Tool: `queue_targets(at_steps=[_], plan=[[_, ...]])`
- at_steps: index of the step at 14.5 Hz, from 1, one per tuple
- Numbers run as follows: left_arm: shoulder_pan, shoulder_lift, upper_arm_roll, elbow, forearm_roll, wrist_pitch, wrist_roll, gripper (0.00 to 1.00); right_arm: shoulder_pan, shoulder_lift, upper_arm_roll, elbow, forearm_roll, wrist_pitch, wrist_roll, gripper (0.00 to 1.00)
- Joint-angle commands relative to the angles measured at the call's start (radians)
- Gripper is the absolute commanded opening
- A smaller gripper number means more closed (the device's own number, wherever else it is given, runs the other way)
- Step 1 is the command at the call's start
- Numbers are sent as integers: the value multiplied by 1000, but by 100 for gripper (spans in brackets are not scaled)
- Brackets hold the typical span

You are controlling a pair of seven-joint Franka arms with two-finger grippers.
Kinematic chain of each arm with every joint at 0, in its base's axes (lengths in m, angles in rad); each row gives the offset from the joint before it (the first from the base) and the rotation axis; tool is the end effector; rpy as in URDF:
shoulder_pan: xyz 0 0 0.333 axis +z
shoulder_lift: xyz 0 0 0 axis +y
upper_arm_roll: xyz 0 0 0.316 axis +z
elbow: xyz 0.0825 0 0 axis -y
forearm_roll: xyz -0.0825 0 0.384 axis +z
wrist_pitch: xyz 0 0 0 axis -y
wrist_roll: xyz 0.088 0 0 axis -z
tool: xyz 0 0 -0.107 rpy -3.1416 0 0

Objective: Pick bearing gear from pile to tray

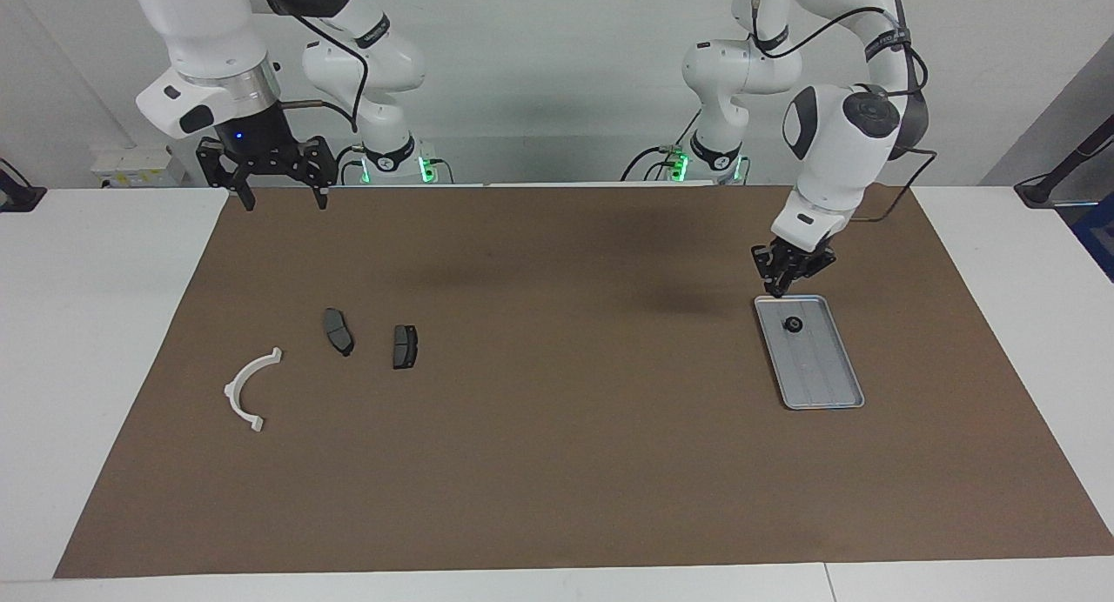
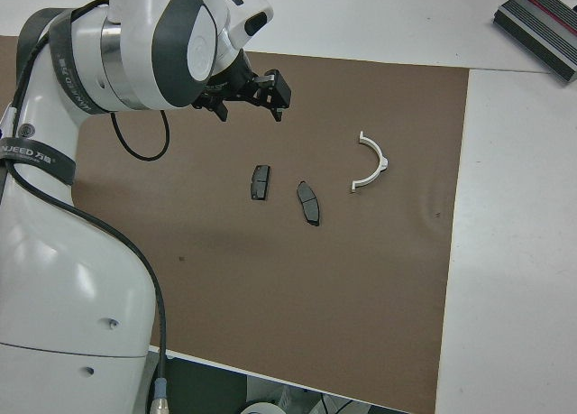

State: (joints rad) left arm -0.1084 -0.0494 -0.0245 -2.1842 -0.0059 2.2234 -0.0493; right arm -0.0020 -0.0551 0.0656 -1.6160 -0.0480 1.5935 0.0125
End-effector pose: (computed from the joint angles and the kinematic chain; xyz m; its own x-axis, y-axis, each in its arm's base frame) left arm 0.5278 -0.0708 0.4183 0.9929 -0.0795 0.0882 -0.0805 -0.9967 0.0081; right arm 0.5388 0.0303 0.6354 0.9981 0.0522 0.0331 0.0504 -0.9974 0.0512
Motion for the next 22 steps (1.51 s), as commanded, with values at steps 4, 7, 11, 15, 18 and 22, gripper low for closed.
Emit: queue_targets(at_steps=[4,7,11,15,18,22], plan=[[70,134,-14,-28,-20,212,66,2,-6,9,6,10,49,16,35,100],[119,186,-12,-31,-20,261,141,2,-6,8,6,7,53,13,41,100],[127,217,-11,-45,-20,312,151,2,-6,8,6,7,57,13,41,100],[139,252,-11,-45,-20,360,163,2,-6,8,6,7,63,13,41,100],[139,258,-11,-45,-20,363,164,4,-6,8,6,7,70,13,41,100],[138,258,-11,-45,-20,361,163,72,-6,6,6,7,68,11,41,100]])
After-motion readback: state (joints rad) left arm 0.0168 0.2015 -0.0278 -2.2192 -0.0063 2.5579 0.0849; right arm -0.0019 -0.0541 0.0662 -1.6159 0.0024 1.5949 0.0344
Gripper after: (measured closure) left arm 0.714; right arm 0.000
